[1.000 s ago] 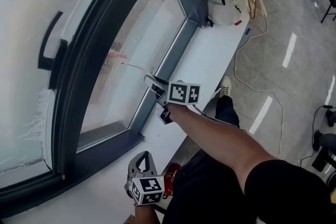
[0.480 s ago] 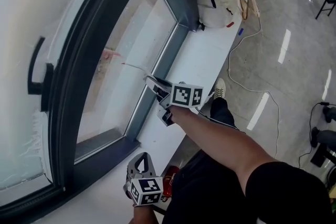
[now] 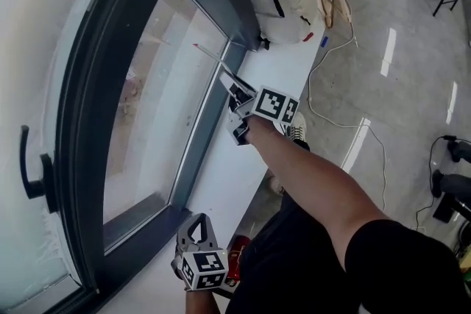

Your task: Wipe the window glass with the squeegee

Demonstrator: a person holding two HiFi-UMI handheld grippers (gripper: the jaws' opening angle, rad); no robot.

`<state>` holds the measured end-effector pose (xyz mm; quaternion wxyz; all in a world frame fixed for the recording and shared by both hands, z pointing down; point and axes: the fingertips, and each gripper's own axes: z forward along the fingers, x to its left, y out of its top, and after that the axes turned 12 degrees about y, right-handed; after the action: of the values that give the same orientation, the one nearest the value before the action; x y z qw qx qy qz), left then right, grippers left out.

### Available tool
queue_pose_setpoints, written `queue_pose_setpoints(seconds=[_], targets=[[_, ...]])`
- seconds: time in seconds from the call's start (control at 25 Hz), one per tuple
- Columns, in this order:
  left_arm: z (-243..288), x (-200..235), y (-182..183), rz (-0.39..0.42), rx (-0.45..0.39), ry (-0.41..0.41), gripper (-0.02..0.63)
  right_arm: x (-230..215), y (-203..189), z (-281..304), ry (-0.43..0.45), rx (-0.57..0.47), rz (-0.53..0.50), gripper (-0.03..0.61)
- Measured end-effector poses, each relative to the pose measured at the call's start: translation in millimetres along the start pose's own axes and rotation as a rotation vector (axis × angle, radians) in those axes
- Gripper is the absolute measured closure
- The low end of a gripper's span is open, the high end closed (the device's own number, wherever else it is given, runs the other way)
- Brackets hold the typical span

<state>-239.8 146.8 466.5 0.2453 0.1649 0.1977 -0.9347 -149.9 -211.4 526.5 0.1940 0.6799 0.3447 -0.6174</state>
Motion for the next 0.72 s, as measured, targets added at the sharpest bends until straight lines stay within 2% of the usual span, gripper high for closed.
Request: queue_pose_setpoints(seconds=[0.16, 0.28, 0.72], targets=[[11, 6, 21, 0.007, 0.008, -0.008, 0.614, -24, 46, 17, -0.016, -0.051, -0.026, 0.491], [17, 11, 34, 0.009, 0.022, -0.009, 0.614, -43, 67, 28, -0.026, -0.071, -0.033, 0.491], [41, 13, 56, 0.007, 0.077, -0.020, 0.614, -93, 87, 65, -0.037, -0.040, -0.031, 0.491]])
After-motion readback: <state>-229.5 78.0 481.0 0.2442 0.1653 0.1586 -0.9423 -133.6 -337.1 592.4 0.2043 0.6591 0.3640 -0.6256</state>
